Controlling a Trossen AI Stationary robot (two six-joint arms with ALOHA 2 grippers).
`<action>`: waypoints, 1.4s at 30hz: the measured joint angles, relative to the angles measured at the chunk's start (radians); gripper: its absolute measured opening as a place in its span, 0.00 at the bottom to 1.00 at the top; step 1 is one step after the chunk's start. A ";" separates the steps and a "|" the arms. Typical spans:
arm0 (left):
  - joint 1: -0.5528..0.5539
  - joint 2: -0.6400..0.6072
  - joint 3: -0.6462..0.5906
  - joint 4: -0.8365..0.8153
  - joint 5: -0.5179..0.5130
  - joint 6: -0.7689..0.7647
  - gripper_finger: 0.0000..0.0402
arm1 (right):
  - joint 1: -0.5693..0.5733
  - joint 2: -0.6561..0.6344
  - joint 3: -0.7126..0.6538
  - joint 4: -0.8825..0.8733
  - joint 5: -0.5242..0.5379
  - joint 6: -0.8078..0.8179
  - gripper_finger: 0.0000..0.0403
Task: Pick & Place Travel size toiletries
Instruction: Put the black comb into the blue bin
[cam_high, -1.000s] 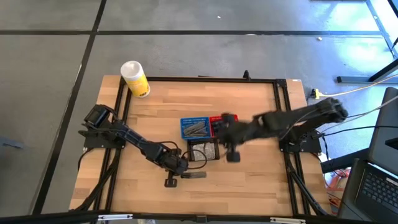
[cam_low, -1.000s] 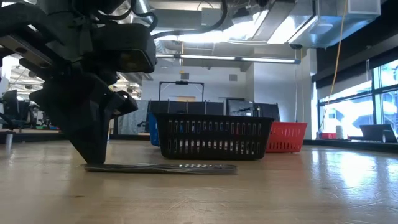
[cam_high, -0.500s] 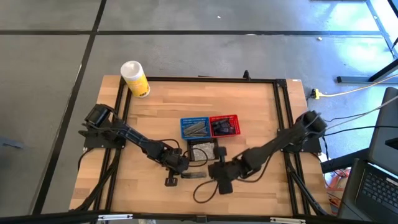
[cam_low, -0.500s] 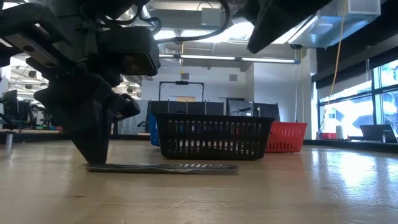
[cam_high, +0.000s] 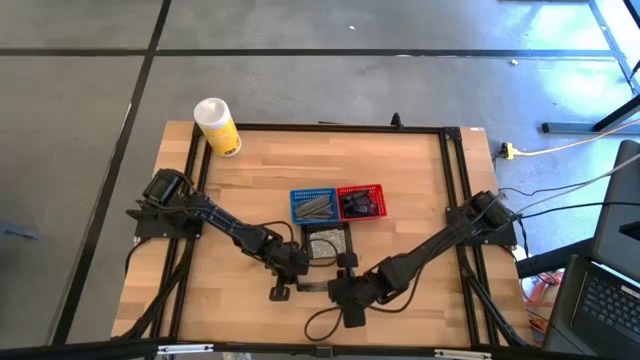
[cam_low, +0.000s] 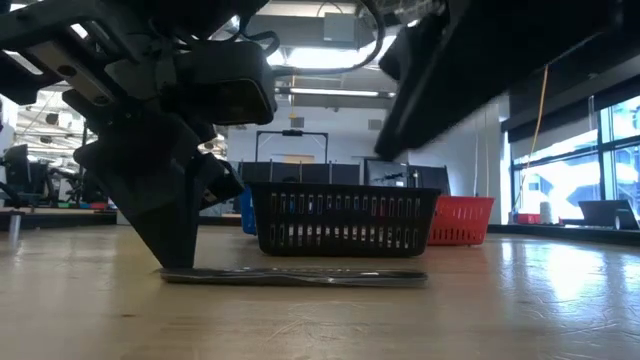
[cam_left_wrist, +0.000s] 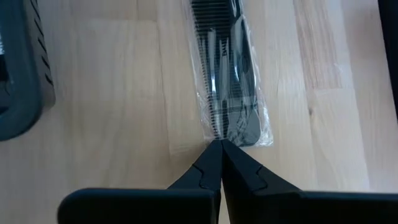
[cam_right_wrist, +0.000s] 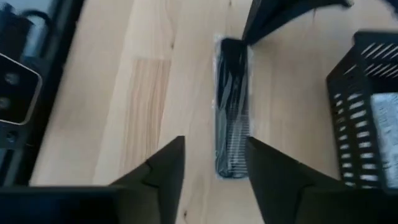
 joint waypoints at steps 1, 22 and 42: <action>0.004 0.001 0.000 0.000 0.005 -0.003 0.00 | 0.000 0.009 0.000 -0.003 -0.004 0.009 0.41; 0.012 0.002 -0.001 0.001 0.048 -0.015 0.00 | -0.038 0.119 0.000 -0.032 -0.031 0.033 0.60; 0.017 0.003 -0.002 0.001 0.068 -0.007 0.00 | -0.058 0.164 0.005 -0.025 -0.036 0.030 0.50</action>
